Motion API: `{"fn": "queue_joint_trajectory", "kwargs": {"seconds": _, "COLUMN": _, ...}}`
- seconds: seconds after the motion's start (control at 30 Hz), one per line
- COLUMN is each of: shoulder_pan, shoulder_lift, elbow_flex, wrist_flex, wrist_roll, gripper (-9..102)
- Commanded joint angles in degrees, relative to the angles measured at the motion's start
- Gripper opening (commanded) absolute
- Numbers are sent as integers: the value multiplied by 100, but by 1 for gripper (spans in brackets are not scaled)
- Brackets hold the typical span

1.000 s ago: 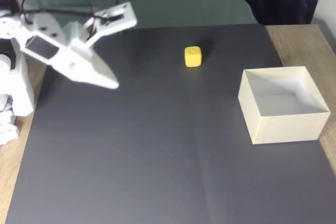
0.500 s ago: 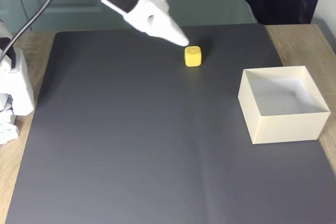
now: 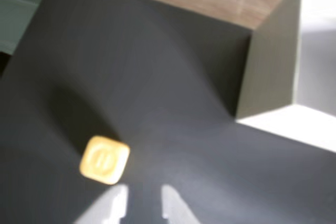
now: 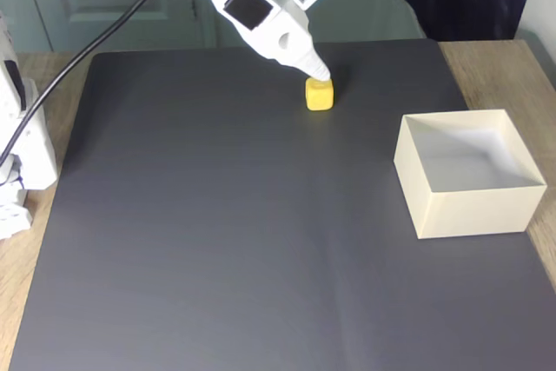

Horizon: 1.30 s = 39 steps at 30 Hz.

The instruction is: Grasp a cube block and put it in the white box.

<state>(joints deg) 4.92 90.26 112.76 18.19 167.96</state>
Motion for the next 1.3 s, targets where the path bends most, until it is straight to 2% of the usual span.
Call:
{"fn": "queue_joint_trajectory", "kwargs": {"seconds": 0.0, "shoulder_pan": -149, "shoulder_lift": 18, "elbow_flex": -158, "wrist_flex": -44, "wrist_roll": 35, "gripper": 18}}
{"fn": "queue_joint_trajectory", "kwargs": {"seconds": 0.23, "shoulder_pan": -176, "shoulder_lift": -167, "elbow_flex": -149, "wrist_flex": -53, "wrist_roll": 79, "gripper": 27}}
{"fn": "queue_joint_trajectory", "kwargs": {"seconds": 0.63, "shoulder_pan": -105, "shoulder_lift": -703, "elbow_flex": -255, "wrist_flex": -255, "wrist_roll": 62, "gripper": 27}}
{"fn": "queue_joint_trajectory", "kwargs": {"seconds": 1.07, "shoulder_pan": -264, "shoulder_lift": -1679, "elbow_flex": -1521, "wrist_flex": -53, "wrist_roll": -70, "gripper": 27}}
{"fn": "queue_joint_trajectory", "kwargs": {"seconds": 1.27, "shoulder_pan": -352, "shoulder_lift": -1907, "elbow_flex": -1582, "wrist_flex": -18, "wrist_roll": -88, "gripper": 27}}
